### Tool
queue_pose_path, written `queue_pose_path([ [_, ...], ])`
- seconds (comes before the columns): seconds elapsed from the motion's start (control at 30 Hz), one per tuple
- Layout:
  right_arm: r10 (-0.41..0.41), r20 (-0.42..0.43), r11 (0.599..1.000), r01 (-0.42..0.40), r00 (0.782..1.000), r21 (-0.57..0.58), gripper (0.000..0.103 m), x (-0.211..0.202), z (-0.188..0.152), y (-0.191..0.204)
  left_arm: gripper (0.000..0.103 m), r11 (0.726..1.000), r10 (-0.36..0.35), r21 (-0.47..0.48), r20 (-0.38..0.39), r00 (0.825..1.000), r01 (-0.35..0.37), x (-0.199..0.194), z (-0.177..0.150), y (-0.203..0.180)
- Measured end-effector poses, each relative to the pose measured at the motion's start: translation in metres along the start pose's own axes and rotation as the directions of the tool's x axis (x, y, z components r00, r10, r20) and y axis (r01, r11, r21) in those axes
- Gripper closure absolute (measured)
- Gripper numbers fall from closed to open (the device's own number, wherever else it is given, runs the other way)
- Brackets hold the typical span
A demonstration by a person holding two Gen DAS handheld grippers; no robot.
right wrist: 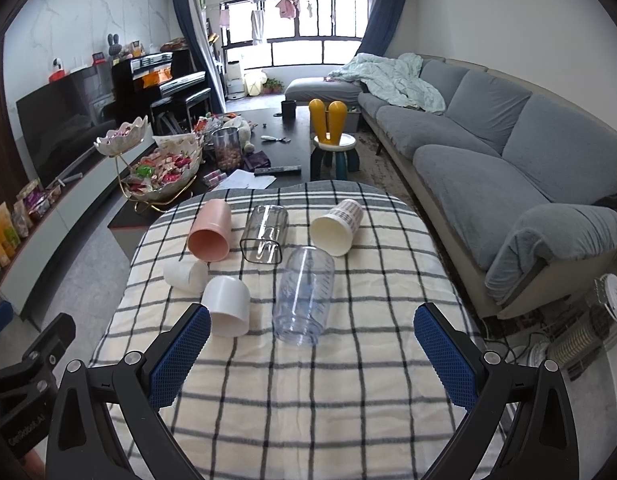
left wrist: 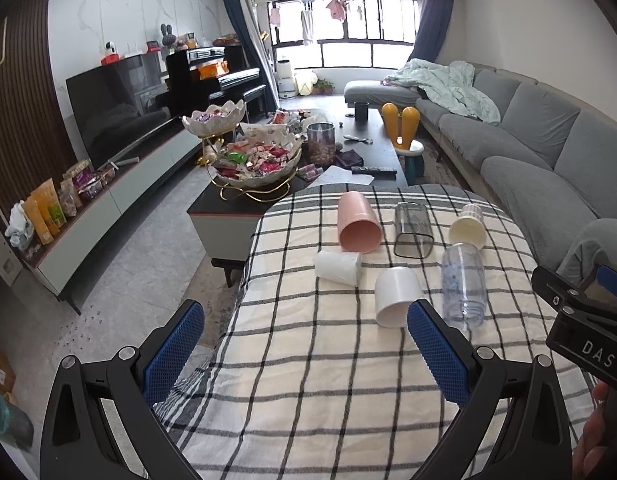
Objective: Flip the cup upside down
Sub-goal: 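Move the right gripper down around the clear glass cup and close it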
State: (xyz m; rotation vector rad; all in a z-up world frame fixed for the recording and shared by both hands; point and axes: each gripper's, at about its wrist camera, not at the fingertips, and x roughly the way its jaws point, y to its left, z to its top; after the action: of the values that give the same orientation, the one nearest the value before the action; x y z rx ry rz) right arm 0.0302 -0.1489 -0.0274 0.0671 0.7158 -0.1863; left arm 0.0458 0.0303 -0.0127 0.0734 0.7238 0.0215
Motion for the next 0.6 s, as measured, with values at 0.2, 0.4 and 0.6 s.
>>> queue_pose_path([
  [0.2, 0.004, -0.029, 1.0, -0.005, 1.0, -0.015, 0.001, 0.035, 0.018, 0.017, 0.0, 1.0, 0.015, -0.014, -0.021, 1.0, -0.015, 0.032, 0.009, 0.006],
  [0.4, 0.003, -0.05, 0.999, -0.005, 0.999, -0.038, 0.001, 0.083, 0.044, 0.038, 0.0, 1.0, 0.018, -0.014, -0.025, 1.0, -0.018, 0.066, 0.024, 0.01],
  [0.6, -0.008, -0.113, 0.999, 0.004, 0.994, -0.037, 0.001, 0.148, 0.071, 0.054, 0.0, 1.0, 0.025, -0.015, -0.003, 1.0, -0.025, 0.112, 0.054, 0.012],
])
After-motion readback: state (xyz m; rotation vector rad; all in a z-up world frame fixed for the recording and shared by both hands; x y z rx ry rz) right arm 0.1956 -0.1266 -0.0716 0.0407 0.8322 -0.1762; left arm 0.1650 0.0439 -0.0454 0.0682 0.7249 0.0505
